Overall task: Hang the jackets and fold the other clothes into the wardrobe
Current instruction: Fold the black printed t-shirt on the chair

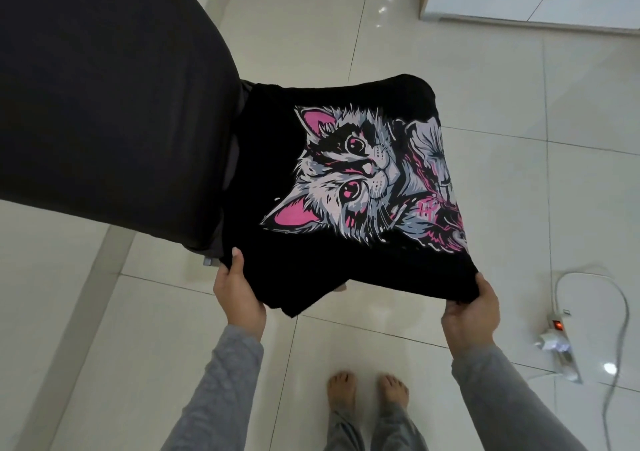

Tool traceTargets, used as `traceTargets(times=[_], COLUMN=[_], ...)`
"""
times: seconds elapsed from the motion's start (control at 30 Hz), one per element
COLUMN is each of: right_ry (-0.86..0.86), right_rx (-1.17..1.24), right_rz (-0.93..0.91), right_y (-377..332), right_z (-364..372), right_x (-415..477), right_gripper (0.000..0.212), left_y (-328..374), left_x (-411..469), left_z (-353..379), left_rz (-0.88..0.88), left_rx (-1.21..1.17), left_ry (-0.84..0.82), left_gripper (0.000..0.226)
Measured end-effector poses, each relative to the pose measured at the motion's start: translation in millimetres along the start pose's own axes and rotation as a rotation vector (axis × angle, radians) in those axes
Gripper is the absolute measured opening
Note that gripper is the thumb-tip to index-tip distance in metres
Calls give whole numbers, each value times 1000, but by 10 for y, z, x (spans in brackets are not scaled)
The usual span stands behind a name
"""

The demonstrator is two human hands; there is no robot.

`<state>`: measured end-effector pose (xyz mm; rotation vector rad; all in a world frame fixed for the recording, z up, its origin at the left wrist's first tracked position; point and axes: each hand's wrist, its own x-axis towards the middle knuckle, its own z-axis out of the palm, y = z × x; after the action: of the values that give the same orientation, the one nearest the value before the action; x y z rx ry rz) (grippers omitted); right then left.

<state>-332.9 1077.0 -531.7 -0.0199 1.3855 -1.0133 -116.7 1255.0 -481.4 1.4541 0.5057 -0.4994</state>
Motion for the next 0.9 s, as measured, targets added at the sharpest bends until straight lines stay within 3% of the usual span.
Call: traceTargets(times=[0.1, 0.17, 0.2, 0.27, 0.33, 0.47, 0.63, 0.8, 0.9], right_ry=[-20, 8, 42, 93, 167, 294, 243, 176, -14], right_rx=[105, -241, -229, 110, -14, -307, -452, -541, -671], right_rz=[89, -101, -106, -120, -332, -483, -522, -479, -381], right_y=[-1, 21, -42, -224, -335, -538, -686, -769, -748], right_z=[171, 261, 287, 373, 510, 810, 1187, 1601, 1810], right_x=[-69, -109, -90, -96, -49, 32, 215, 544, 731], right_gripper=[37, 48, 46, 33, 21, 28, 21, 17, 23], left_y=[160, 260, 301, 396, 517, 684, 876, 990, 967], left_x=[3, 10, 12, 9, 29, 212, 527, 782, 891], left_z=[142, 229, 266, 347, 461, 738, 1124, 1473, 1607], left_rz=[28, 51, 55, 59, 82, 109, 29, -9, -17], left_rx=[-36, -53, -62, -83, -87, -47, -13, 47, 82], left_ry=[44, 75, 95, 115, 112, 138, 170, 135, -66], left_gripper=[15, 26, 28, 28, 25, 29, 10, 17, 19])
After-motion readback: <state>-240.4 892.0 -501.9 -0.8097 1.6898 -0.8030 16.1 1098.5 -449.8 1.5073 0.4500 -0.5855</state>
